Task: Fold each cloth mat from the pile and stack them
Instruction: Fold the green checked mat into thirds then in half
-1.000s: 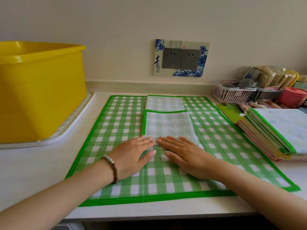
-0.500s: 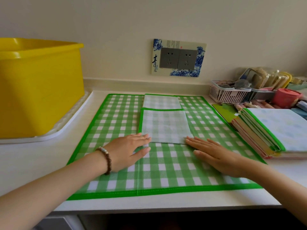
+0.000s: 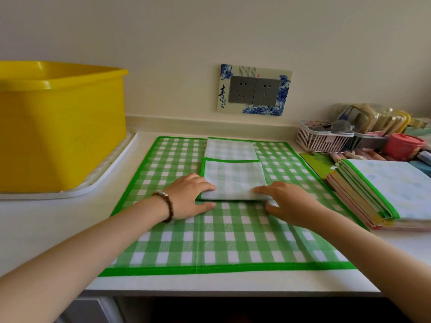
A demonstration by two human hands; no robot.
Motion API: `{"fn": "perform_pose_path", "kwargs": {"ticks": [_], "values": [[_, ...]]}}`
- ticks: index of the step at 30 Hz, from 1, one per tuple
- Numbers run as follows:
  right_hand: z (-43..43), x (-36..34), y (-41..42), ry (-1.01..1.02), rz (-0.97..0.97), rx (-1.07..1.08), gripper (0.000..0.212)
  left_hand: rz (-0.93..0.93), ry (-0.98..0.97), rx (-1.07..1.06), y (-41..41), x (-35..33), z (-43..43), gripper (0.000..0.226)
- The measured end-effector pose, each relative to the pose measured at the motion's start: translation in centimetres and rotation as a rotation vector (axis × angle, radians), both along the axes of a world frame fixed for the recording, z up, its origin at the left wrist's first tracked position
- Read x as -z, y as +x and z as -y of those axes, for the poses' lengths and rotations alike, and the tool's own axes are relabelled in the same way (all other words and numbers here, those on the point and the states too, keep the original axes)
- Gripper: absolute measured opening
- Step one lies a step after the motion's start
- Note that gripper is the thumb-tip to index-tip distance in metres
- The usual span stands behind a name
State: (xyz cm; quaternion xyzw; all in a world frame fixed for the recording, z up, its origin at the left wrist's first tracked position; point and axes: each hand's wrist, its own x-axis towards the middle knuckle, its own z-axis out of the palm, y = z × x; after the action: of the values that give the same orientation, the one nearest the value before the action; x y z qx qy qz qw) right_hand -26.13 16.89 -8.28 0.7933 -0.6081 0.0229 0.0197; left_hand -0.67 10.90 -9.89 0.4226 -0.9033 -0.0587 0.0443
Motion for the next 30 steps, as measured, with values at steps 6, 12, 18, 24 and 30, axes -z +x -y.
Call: {"fn": "perform_pose_path", "kwargs": {"ticks": [6,12,18,24,30], "values": [[-0.4,0.2,-1.6,-0.140,0.033,-0.096,0.039,-0.073,0.003,0.066,0.7,-0.2,-0.4,0.052],[-4.6,-0.3,-2.6,-0.244,0.368,-0.301,0.034,-0.104,-0.085,0.176,2.1,-0.1,-0.6,0.069],[-6.4,0.4,-3.3,-0.220,0.417,-0.289,0.039,-0.147,-0.264,0.316,2.3,0.6,-1.6,0.069],[-4.5,1.3,-3.6,0.046,0.168,-0.249,0.075,-0.127,-0.292,0.424,3.0,1.1,-3.6,0.062],[-3.6,2.0,-3.2,0.088,0.138,-0.256,0.071,-0.080,-0.233,0.399,3.4,1.4,-4.4,0.052]]}}
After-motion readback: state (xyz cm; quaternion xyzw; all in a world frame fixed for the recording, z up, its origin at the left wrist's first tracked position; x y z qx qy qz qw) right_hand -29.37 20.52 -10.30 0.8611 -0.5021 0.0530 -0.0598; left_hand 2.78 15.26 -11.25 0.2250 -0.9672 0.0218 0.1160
